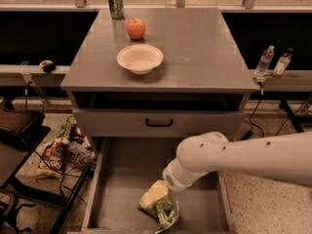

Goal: Place green jalapeno chip bag into middle drawer

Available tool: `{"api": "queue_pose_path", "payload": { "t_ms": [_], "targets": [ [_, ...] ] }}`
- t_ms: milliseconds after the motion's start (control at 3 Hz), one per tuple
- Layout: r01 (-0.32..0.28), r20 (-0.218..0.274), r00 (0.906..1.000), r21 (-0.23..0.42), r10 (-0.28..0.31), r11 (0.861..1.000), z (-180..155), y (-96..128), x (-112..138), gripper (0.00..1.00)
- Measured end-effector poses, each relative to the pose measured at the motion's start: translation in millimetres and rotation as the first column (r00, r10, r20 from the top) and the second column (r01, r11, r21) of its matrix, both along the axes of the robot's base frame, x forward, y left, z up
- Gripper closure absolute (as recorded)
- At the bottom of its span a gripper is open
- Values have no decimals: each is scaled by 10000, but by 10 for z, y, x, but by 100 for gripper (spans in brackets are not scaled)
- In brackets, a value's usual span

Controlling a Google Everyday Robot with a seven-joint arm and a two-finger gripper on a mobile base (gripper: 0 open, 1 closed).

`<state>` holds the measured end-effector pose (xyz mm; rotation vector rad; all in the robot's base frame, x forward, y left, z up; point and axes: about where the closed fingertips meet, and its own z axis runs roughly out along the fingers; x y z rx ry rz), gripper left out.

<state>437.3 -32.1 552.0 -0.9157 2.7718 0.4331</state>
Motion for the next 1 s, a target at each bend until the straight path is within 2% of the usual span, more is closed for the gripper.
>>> {"api": "queue_pose_path", "payload": {
  "t_ms": [333, 667, 1000],
  "targets": [
    [-1801, 672, 9811, -259, 1815, 9833, 654, 176, 119, 0],
    [-3350, 1007, 9314, -1387, 3498, 9320, 1523, 66, -58, 0],
    [-3348, 714, 9315, -2151, 3567, 9174, 2010, -317, -509, 0]
  ]
}}
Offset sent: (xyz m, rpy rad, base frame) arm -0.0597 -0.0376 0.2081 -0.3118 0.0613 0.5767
